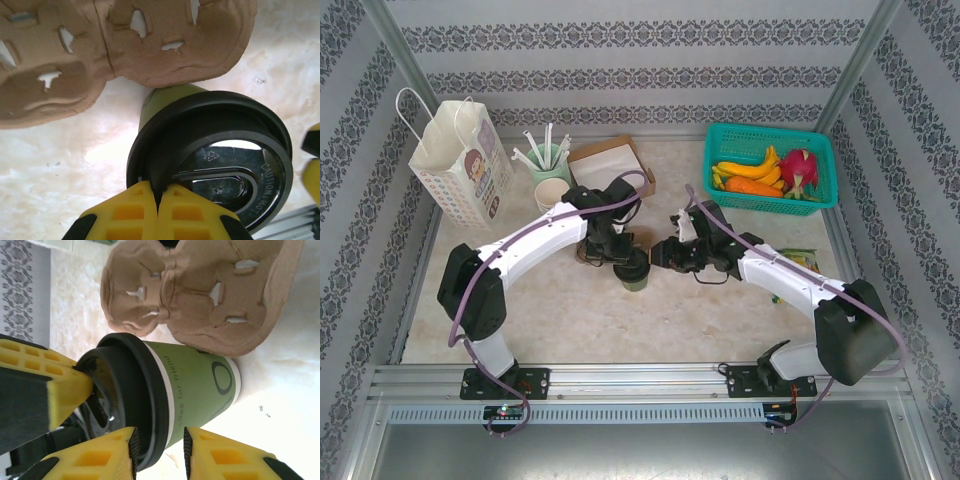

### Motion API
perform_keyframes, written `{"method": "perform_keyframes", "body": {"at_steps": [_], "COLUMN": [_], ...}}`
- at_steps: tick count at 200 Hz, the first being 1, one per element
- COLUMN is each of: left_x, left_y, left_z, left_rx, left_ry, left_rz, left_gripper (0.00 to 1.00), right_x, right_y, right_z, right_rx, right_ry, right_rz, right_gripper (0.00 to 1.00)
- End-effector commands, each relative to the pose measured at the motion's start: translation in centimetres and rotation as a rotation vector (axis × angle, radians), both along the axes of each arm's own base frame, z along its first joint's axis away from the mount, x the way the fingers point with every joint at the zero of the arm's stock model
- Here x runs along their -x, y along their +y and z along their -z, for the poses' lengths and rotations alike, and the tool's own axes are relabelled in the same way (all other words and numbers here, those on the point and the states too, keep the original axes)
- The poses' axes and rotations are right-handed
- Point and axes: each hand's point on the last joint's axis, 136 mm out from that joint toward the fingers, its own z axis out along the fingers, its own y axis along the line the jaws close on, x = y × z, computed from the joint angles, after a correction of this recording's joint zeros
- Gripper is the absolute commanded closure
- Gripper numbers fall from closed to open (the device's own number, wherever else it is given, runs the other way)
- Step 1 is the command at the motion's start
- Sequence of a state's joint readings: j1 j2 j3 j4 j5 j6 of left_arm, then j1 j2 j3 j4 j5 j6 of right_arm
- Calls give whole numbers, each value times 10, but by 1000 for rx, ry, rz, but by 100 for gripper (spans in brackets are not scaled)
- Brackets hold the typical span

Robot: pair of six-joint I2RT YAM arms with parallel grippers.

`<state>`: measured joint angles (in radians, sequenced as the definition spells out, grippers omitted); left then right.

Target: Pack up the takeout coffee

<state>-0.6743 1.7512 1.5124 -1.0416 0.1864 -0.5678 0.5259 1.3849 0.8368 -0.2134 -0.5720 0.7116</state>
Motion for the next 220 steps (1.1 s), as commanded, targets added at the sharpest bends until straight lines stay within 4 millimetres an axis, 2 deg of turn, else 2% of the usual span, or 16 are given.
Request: {"method": "perform_keyframes", "body": {"at_steps": [1, 32, 83, 144, 186, 220], "left_x": [2, -1, 5, 5, 6, 9], "left_y": [9, 0, -4, -1, -9, -20], "left_z": [-7, -13, -8, 4, 13, 23], "left_rx": [-83, -70, -83, -104, -59, -31], "left_ry": [-19, -40, 15, 19, 27, 42], "left_rz": [64, 131, 225, 229, 204, 211], "left_gripper": [100, 100, 100, 100, 100, 100], "right_x": [-6, -15, -30, -21, -10, -10], "right_y": [5, 6, 7, 15, 24, 36], "right_z": [-17, -12, -8, 10, 25, 38], "right_rx": [-69, -56, -45, -45, -29, -33], "right_ry": [31, 64, 130, 219, 260, 292], "right_rz": [-1, 11, 31, -11, -53, -70], "right_gripper": [65, 59, 59, 58, 59, 58]}}
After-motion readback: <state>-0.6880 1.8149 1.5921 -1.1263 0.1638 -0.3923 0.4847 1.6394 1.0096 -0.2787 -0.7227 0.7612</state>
